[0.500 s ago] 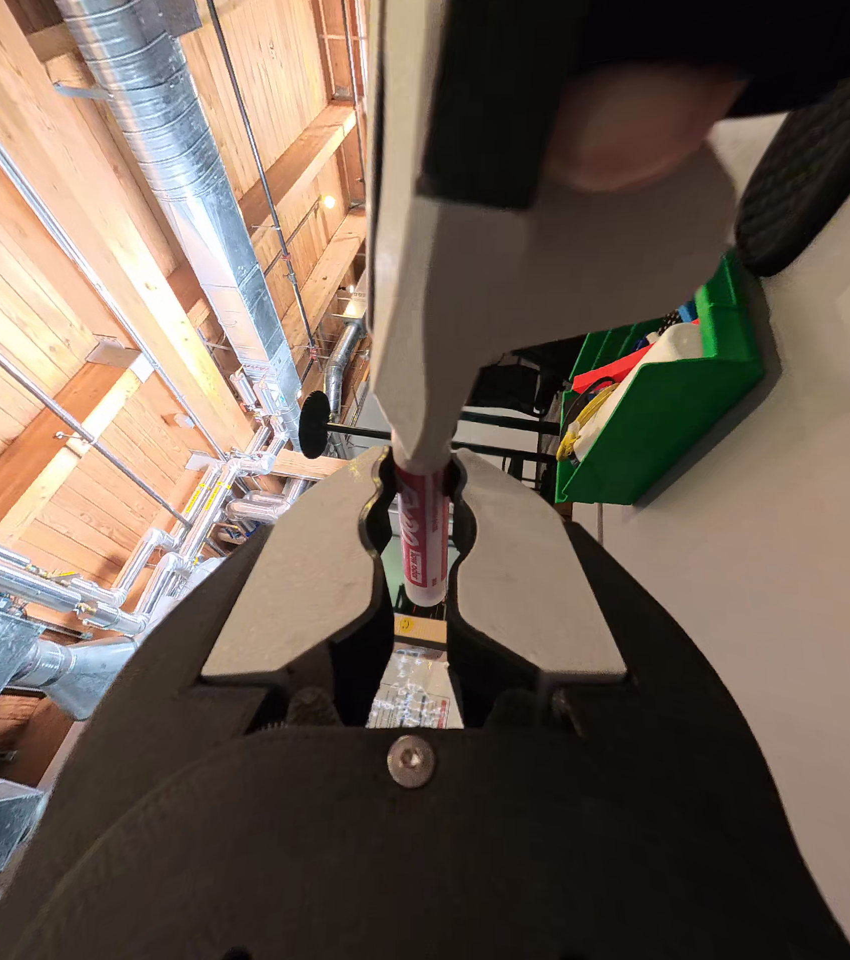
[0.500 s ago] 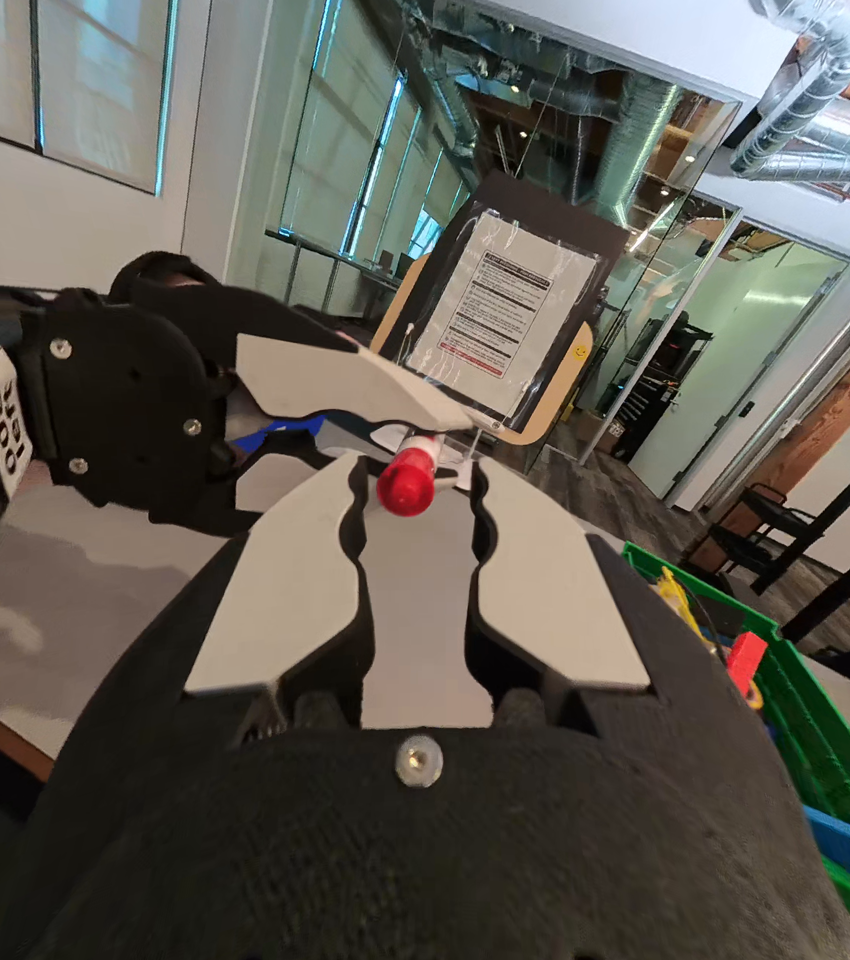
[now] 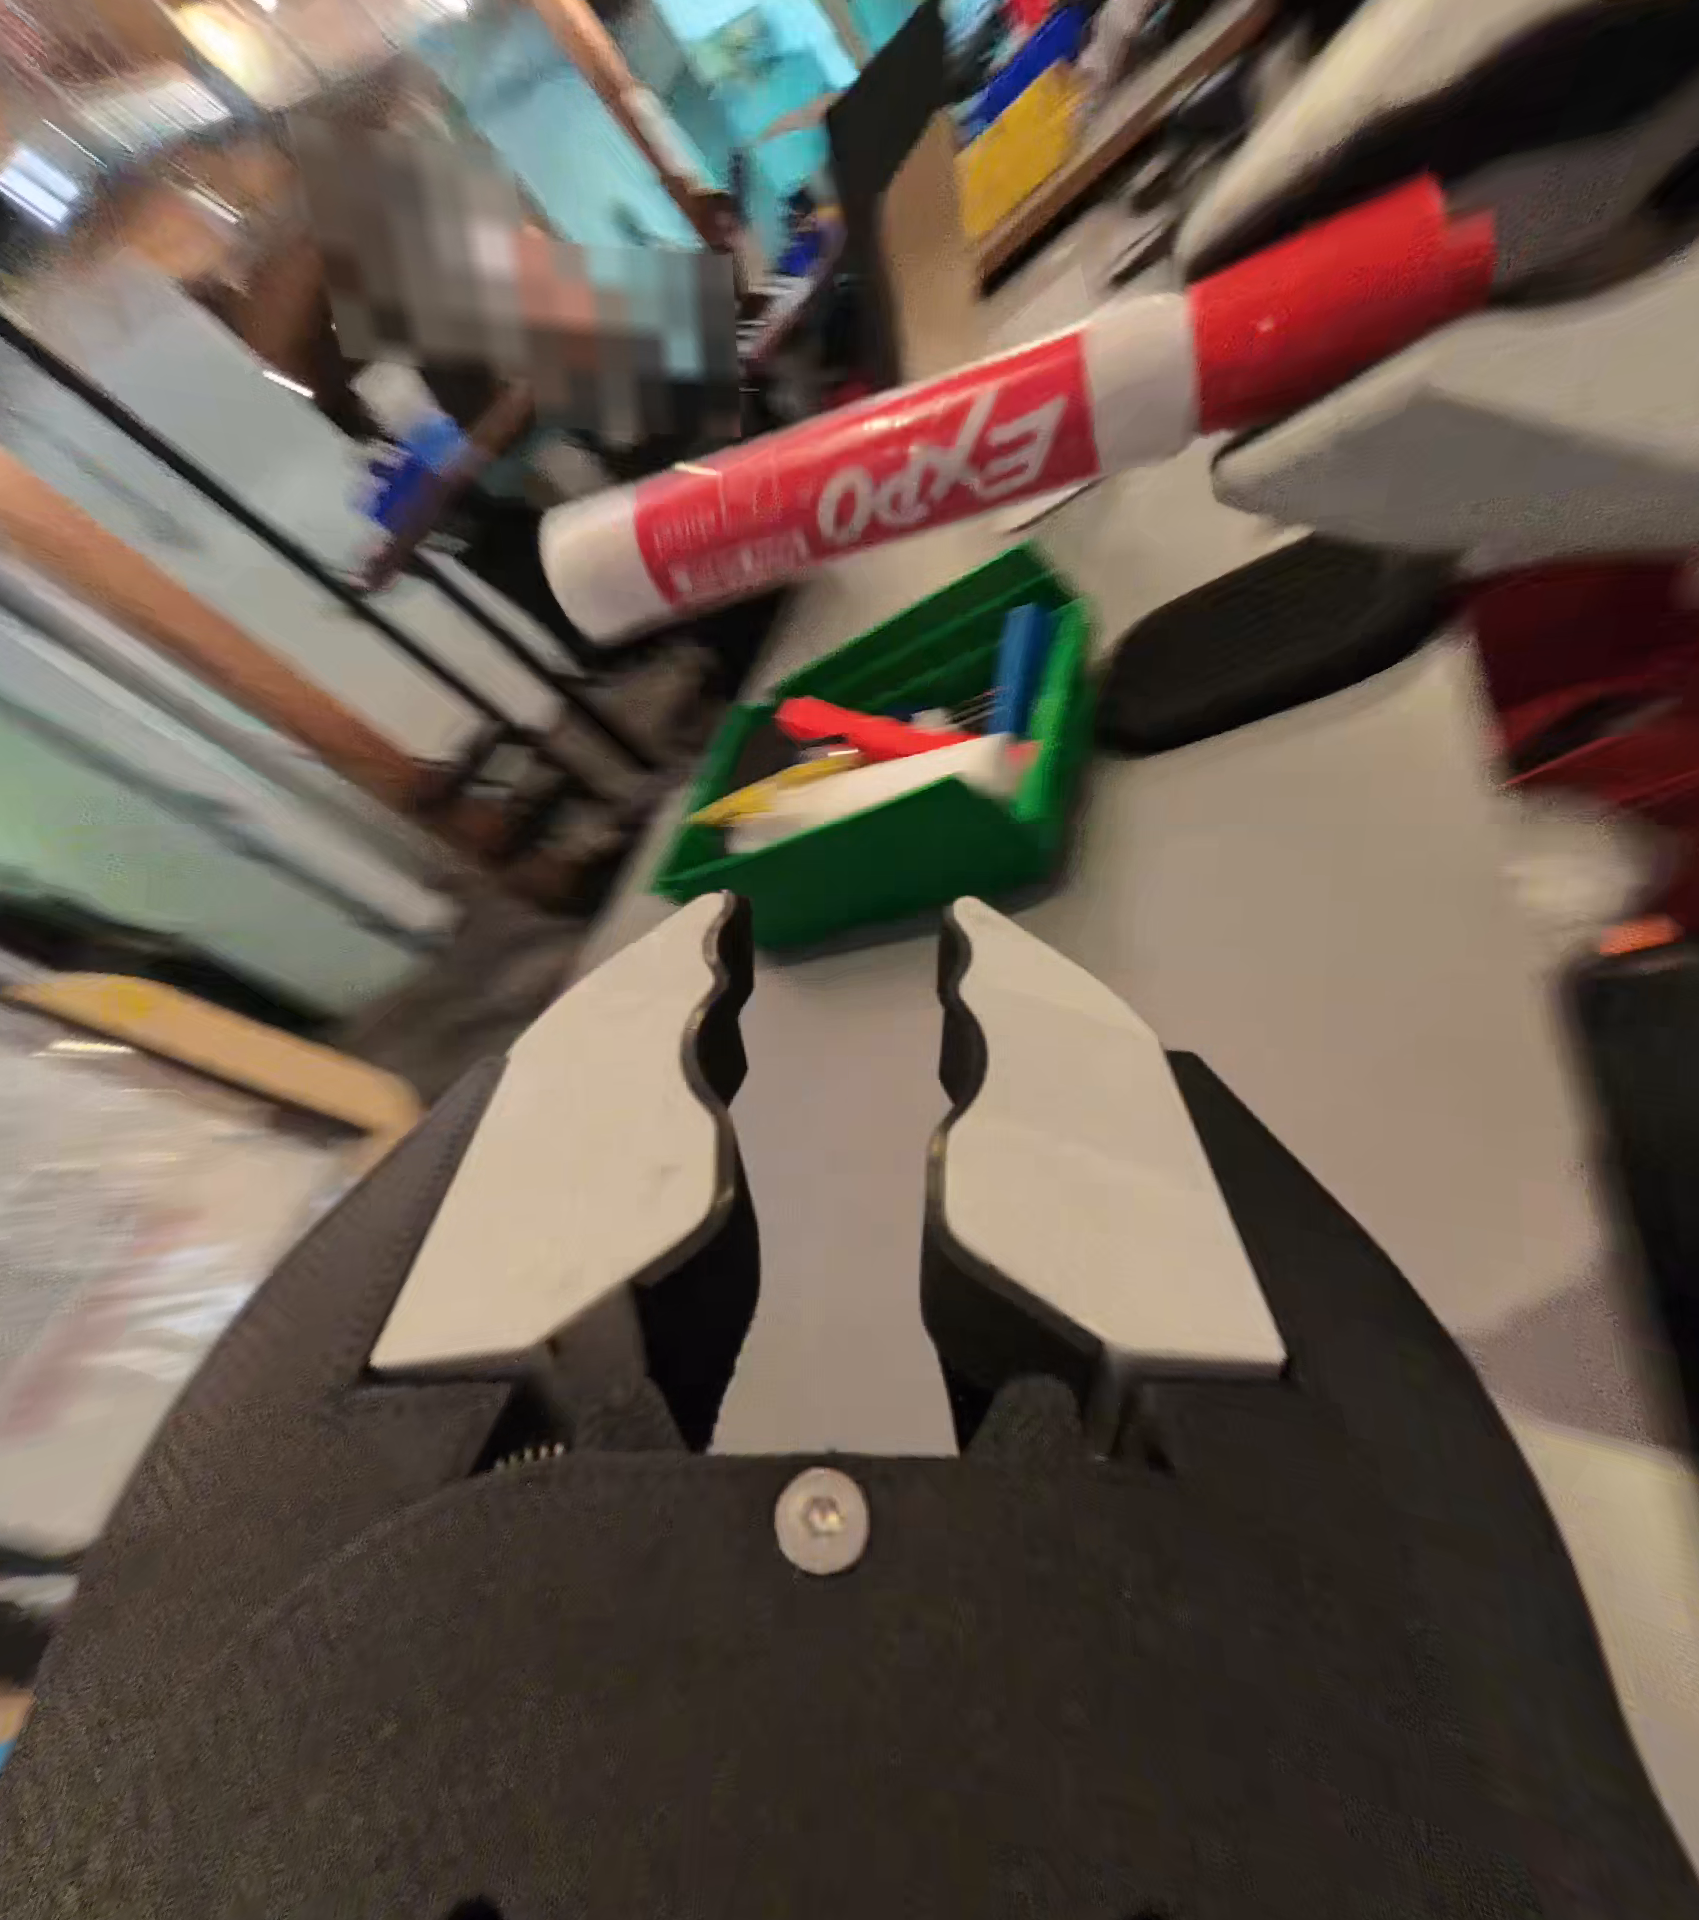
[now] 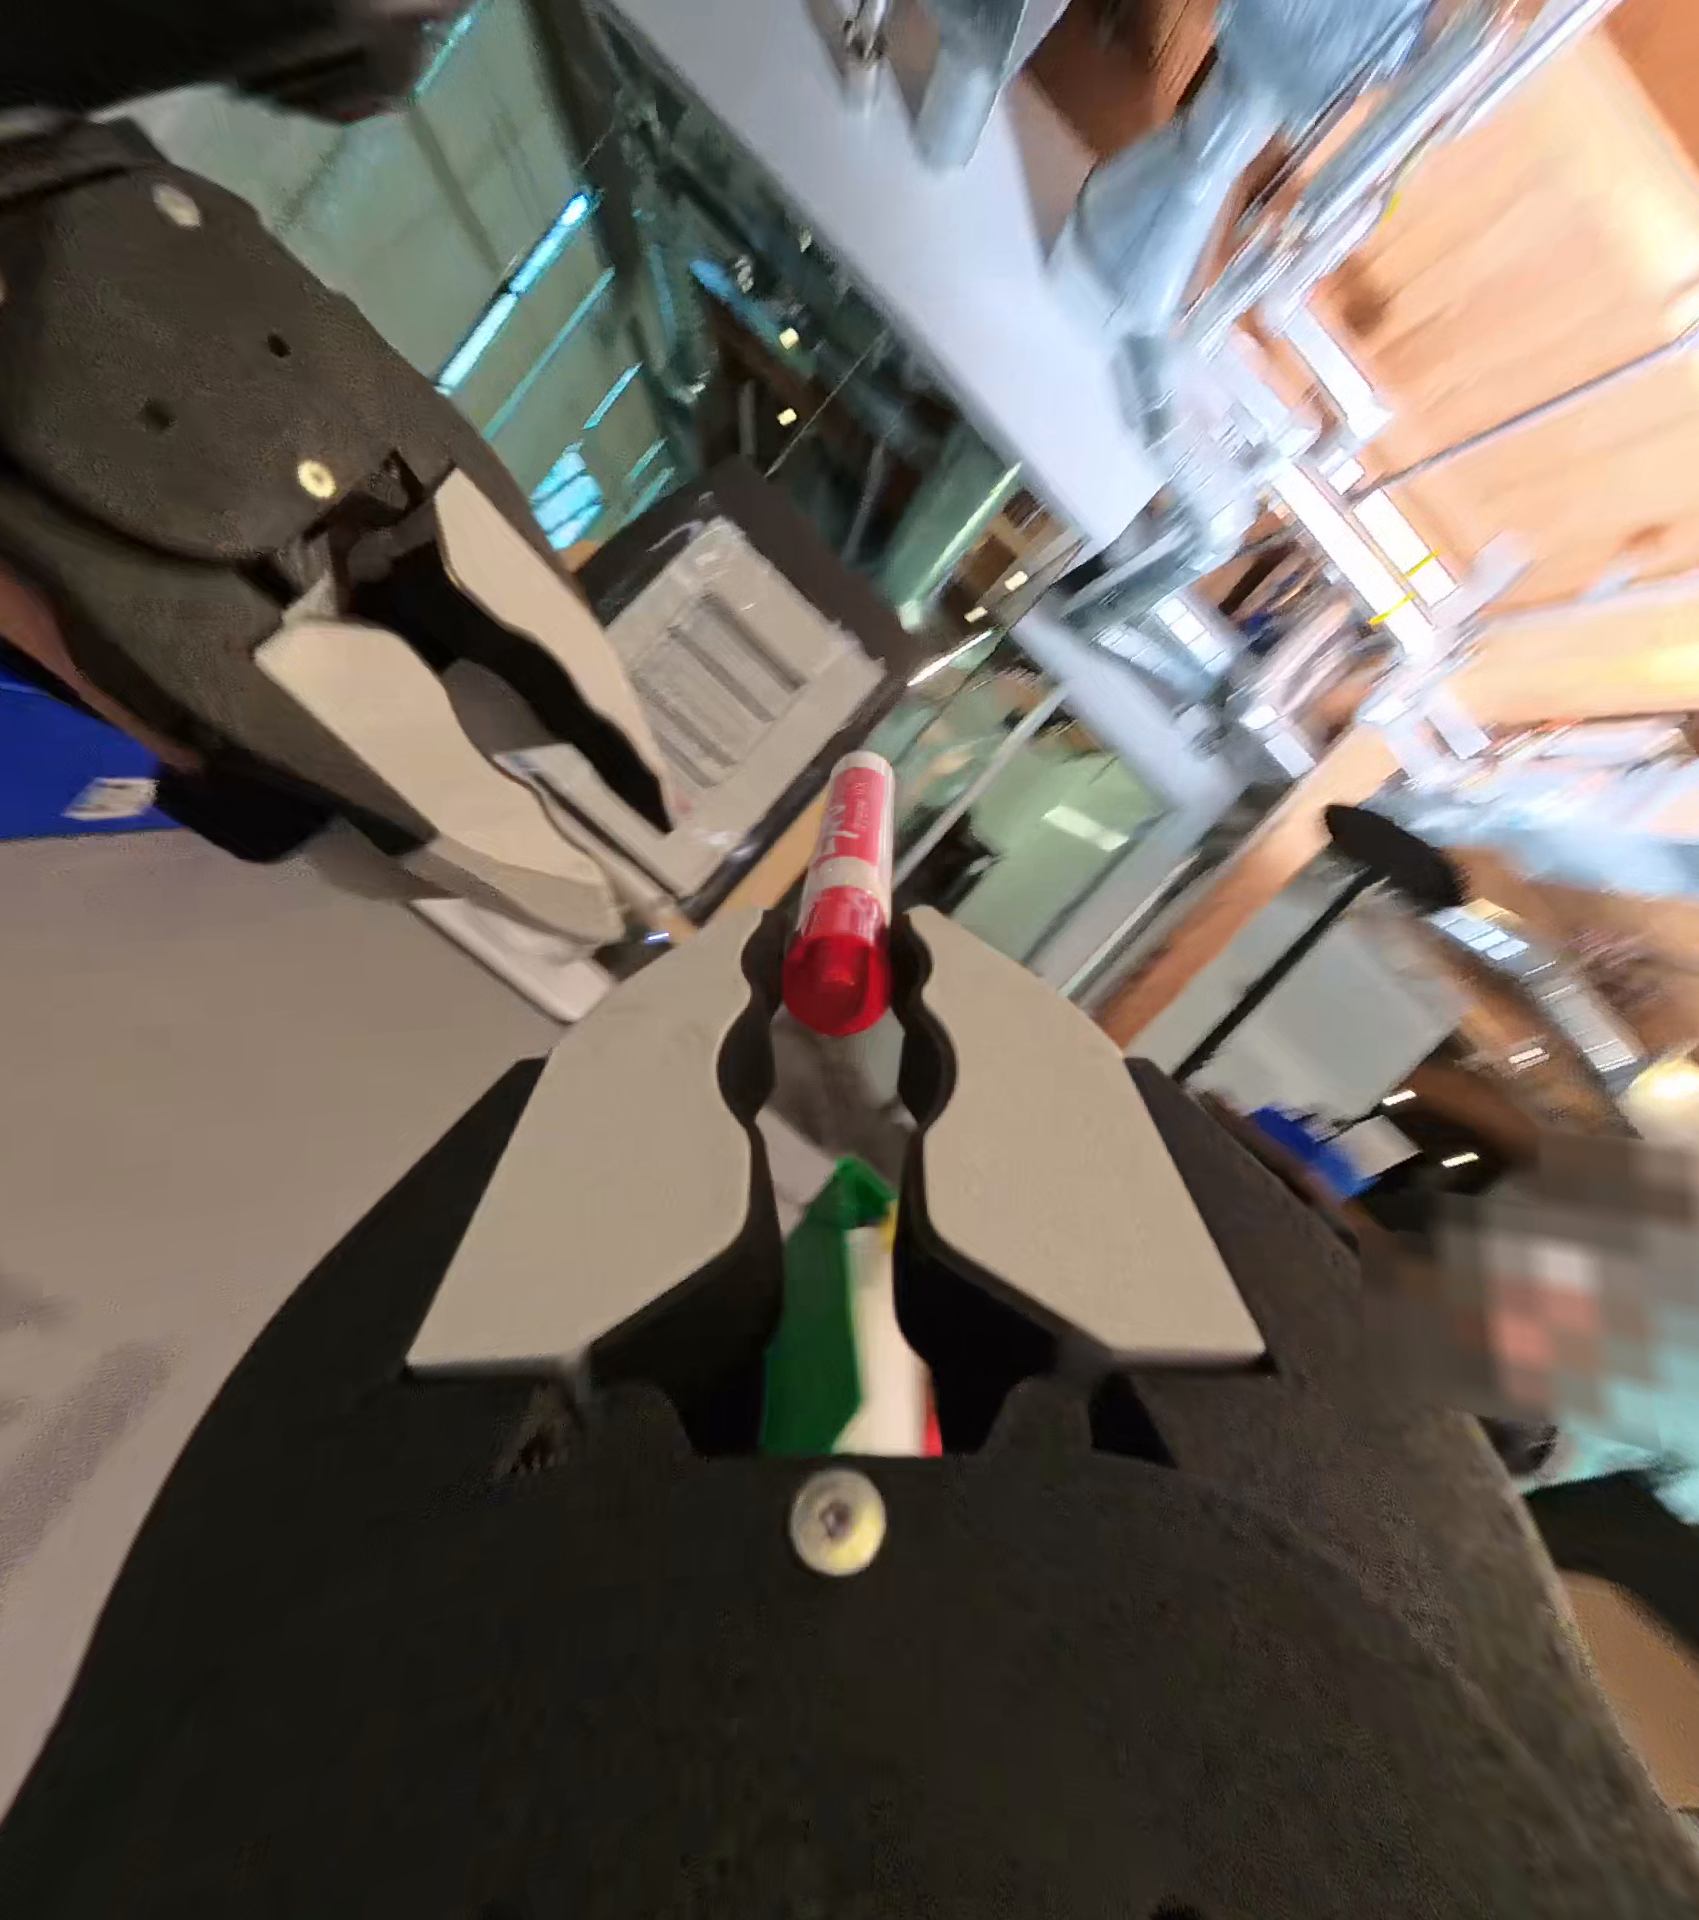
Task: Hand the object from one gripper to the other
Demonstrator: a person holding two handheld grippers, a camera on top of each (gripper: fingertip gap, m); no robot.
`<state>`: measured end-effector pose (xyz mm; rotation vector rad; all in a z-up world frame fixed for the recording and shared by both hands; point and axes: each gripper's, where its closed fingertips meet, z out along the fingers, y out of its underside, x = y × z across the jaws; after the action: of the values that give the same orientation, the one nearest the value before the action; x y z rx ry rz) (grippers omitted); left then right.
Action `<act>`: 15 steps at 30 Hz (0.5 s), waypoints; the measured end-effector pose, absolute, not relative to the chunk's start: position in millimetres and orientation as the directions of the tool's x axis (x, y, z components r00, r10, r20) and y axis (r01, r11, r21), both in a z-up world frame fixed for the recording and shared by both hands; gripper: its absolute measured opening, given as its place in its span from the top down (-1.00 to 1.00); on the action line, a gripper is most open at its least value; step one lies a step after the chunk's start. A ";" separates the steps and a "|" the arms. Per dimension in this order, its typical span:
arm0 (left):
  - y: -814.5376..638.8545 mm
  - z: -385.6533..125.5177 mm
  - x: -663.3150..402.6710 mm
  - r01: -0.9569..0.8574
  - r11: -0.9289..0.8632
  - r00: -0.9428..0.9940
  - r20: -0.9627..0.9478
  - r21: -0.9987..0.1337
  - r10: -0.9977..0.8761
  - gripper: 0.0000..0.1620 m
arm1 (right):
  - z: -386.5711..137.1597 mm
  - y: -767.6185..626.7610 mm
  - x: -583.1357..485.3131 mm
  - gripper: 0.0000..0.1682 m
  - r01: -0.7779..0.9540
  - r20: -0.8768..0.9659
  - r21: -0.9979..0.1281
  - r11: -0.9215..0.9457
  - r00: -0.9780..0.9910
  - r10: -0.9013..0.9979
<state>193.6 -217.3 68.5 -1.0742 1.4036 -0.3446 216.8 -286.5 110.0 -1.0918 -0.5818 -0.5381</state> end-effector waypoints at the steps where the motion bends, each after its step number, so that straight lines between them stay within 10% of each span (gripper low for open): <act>1: -228.2 67.6 196.2 -0.328 0.425 0.152 -0.491 -0.844 -0.858 0.51 | 114.3 -292.4 215.3 0.76 0.709 0.703 -0.595 0.380 0.687 -0.182; 7: -289.0 93.7 197.6 -0.081 -0.081 -0.234 0.098 -0.993 -0.967 0.47 | 121.5 -314.3 187.8 0.76 0.834 0.749 -0.327 0.444 0.516 -0.416; 15: -310.1 117.9 178.3 -0.085 -0.353 -0.513 0.345 -0.932 -0.786 0.38 | 127.9 -327.2 173.7 0.76 0.806 0.703 -0.276 0.523 0.541 -0.463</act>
<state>178.3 -310.1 117.9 -1.1610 1.3928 -1.9162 173.7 -327.2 127.9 -0.6390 -0.6075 -0.8179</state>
